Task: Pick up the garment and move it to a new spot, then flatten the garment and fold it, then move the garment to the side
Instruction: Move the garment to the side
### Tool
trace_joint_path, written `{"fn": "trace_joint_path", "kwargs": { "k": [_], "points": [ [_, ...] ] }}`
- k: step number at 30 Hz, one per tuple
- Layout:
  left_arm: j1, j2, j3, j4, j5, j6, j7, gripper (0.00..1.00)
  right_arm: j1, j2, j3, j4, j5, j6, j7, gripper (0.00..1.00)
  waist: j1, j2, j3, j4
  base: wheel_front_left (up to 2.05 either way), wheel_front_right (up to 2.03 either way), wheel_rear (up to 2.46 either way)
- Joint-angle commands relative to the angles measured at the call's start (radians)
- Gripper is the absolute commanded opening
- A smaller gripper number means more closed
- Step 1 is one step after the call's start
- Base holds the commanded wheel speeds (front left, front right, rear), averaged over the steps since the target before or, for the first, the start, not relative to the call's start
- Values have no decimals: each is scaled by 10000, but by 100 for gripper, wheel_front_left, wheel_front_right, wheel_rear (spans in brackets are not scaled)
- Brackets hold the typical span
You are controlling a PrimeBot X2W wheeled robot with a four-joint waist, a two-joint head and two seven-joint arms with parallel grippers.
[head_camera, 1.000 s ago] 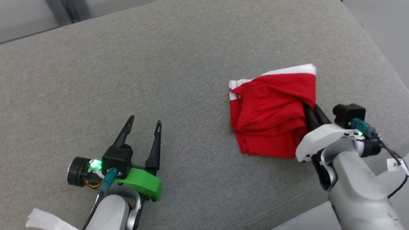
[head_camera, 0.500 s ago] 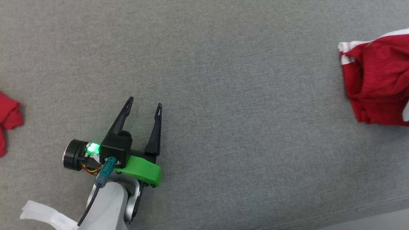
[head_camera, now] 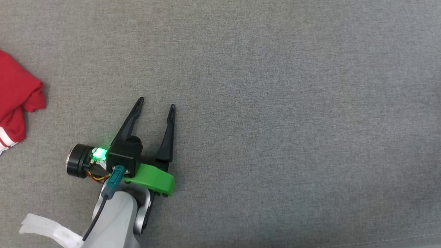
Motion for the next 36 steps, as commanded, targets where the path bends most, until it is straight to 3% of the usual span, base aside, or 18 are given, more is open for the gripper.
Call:
{"fn": "trace_joint_path", "kwargs": {
  "k": [1,5,7,13,18,24,29,36],
  "points": [
    [-197,52,16,45,51,-5,11,100,-187,-122,-332,-66,-333,-19,-70,100,0,-1,79,70,0,0,0],
    [-218,58,17,140,33,59,11,100,-401,-37,-1339,-172,-1063,-19,-123,100,0,-1,12,41,0,0,0],
    [-212,57,27,157,-11,114,11,100,-655,228,-1337,-475,-1258,-19,-120,100,0,-1,-61,24,0,0,0],
    [-58,54,239,71,-151,323,11,100,-420,1600,470,-2173,254,-19,-121,100,0,-1,-436,-20,0,0,0],
    [179,52,395,75,-305,516,11,100,824,2794,2321,-3953,1857,-19,-122,100,0,-1,-973,81,0,0,0],
    [500,51,622,178,-475,752,11,100,2715,3934,3526,-5793,2907,-19,-125,100,0,-1,-1710,390,0,0,0],
    [827,51,845,354,-551,842,9,100,4193,4481,3942,-6651,3515,-18,-125,100,0,-1,-2356,681,0,0,0],
    [1487,48,1285,543,-620,874,9,100,5590,4732,4717,-6688,3837,-18,-126,100,0,-1,-3354,899,0,0,0]
  ]
}}
